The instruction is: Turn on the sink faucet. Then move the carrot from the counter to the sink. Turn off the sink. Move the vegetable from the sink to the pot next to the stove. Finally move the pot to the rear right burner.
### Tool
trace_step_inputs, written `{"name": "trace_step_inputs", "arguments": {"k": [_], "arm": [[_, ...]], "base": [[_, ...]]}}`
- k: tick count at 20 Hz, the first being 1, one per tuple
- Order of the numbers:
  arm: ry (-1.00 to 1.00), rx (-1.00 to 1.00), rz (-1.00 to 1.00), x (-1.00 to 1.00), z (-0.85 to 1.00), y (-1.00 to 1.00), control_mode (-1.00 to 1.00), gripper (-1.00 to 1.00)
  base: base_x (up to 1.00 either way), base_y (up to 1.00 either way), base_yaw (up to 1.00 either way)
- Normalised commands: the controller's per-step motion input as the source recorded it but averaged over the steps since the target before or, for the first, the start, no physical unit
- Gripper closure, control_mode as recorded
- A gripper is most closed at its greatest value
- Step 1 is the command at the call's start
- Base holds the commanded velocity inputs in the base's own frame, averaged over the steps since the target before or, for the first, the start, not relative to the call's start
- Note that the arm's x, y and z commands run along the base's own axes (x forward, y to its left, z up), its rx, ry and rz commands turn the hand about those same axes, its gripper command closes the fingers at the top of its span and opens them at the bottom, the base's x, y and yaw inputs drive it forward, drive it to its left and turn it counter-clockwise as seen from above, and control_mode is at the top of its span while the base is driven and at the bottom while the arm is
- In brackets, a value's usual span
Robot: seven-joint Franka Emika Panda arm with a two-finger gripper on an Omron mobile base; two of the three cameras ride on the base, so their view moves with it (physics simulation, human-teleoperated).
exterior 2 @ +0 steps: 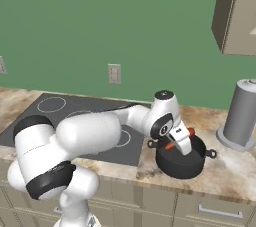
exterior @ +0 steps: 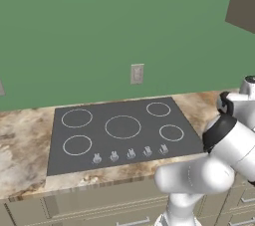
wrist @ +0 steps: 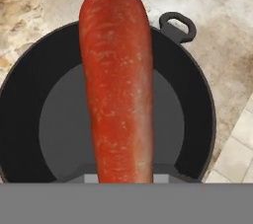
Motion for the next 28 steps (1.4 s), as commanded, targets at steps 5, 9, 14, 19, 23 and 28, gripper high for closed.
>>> {"name": "trace_step_inputs", "arguments": {"k": [5,9,14,19,23,28], "arm": [[0.05,0.01,0.00,0.15,-0.18,-0.02,-1.00,1.00],[0.01,0.02,0.00,0.12,-0.06,-0.09,-1.00,1.00],[0.00,0.03,0.03,0.02,-0.10,-0.07,-1.00,1.00],[0.02,0.04,0.04,0.00,-0.15,-0.03,-1.00,1.00],[0.03,0.02,0.05,0.04,-0.14,-0.04,-1.00,1.00],[0.01,0.01,0.06,0.08,-0.20,-0.10,-1.00,1.00]], "base": [[0.00,0.00,0.00],[0.00,0.00,0.00],[0.00,0.00,0.00],[0.00,0.00,0.00],[0.00,0.00,0.00],[0.00,0.00,0.00]]}}
